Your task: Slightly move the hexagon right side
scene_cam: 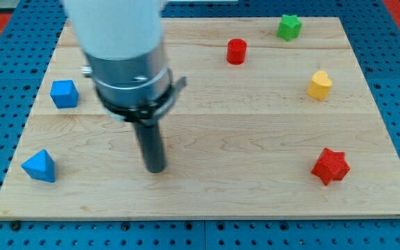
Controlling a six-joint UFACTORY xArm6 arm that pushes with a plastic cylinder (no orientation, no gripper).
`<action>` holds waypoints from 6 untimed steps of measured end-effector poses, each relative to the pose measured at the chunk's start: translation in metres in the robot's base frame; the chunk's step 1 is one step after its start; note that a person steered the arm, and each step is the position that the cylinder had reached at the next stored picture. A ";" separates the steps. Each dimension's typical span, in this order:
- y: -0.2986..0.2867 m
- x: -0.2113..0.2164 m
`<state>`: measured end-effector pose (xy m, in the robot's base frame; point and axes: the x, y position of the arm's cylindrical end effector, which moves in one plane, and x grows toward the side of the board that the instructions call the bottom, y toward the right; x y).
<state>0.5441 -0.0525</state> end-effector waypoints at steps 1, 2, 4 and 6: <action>0.012 -0.004; -0.023 -0.005; -0.059 -0.009; 0.018 0.013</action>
